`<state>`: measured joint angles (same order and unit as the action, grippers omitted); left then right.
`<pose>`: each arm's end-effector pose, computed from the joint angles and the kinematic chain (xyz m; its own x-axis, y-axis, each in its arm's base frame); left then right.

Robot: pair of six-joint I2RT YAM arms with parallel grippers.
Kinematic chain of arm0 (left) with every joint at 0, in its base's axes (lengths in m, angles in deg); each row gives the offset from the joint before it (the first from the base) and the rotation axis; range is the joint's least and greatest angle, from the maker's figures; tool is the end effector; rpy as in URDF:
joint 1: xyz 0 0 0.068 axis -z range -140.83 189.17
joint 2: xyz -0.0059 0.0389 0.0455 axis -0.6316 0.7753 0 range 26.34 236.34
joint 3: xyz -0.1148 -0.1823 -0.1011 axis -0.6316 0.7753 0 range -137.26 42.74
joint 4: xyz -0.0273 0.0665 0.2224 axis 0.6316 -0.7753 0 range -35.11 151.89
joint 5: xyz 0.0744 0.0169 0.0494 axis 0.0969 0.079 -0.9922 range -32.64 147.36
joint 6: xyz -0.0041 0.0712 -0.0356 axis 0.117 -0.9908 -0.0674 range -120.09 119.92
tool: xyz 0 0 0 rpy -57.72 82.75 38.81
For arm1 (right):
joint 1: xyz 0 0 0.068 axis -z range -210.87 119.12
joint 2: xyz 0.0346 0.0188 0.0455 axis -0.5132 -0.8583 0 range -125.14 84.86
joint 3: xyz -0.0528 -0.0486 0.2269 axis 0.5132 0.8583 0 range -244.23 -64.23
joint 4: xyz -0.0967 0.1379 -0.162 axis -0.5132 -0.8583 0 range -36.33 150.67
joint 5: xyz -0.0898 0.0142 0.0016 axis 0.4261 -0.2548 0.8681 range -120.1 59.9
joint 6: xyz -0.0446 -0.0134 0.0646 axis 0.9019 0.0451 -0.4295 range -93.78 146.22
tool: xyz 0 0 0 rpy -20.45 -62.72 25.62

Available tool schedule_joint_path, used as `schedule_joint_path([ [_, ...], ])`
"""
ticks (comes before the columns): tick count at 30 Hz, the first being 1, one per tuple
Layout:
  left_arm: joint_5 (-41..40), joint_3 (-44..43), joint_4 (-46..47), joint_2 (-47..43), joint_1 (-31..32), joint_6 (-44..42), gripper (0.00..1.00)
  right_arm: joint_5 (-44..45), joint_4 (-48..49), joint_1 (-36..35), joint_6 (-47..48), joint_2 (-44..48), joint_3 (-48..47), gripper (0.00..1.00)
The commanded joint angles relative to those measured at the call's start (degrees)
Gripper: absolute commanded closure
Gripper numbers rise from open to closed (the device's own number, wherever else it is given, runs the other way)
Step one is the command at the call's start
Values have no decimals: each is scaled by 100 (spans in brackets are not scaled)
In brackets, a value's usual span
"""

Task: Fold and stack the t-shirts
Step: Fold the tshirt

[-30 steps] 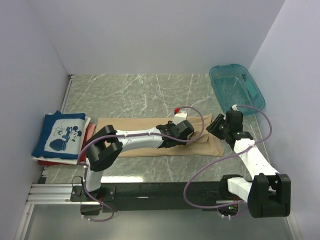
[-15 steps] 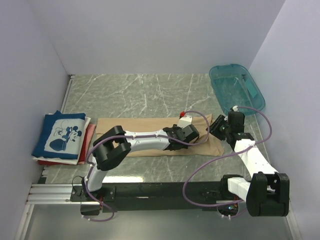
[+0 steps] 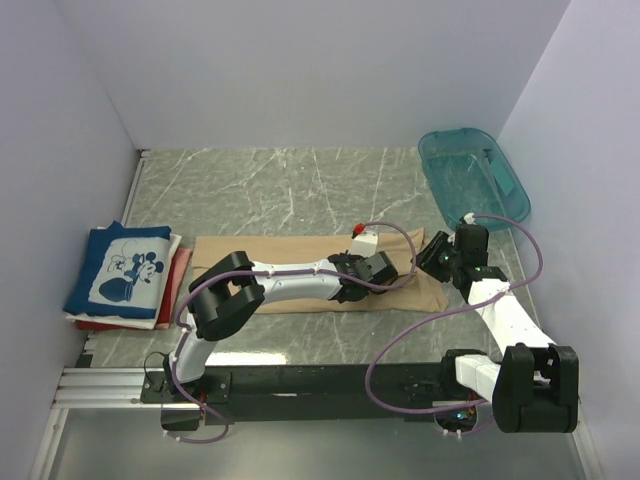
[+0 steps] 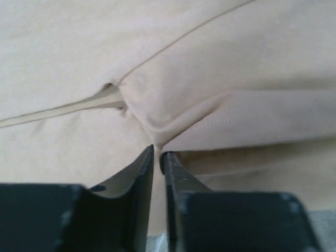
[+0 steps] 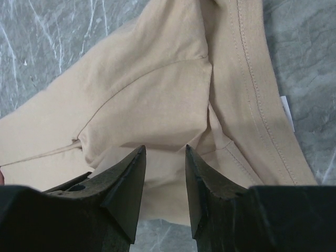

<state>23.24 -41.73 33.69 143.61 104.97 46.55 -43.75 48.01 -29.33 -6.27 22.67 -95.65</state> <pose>0.1995 -0.3500 0.1354 -0.7141 0.1209 -0.6895 0.1813 0.9833 -0.0153 0.2318 0.0099 0.1598 -0.6576 0.5399 -0.5254 0.2468 0.8133 0.5269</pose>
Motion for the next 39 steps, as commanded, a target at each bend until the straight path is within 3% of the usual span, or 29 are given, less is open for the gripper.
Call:
schedule_joint_path([
  [1,-418,-70,-264,-284,21,206,83,-68,194,48,67,58,74,57],
  [11,-454,237,-317,-504,-41,329,83,-85,63,39,67,357,197,57],
  [23,-218,834,-151,-1082,-76,312,62,-182,177,30,15,383,426,57],
  [31,951,1766,886,-2199,-102,-304,65,151,177,-521,-196,270,172,57],
  [39,996,1732,572,-2183,-777,-15,69,583,344,-1191,-495,-301,-163,58],
])
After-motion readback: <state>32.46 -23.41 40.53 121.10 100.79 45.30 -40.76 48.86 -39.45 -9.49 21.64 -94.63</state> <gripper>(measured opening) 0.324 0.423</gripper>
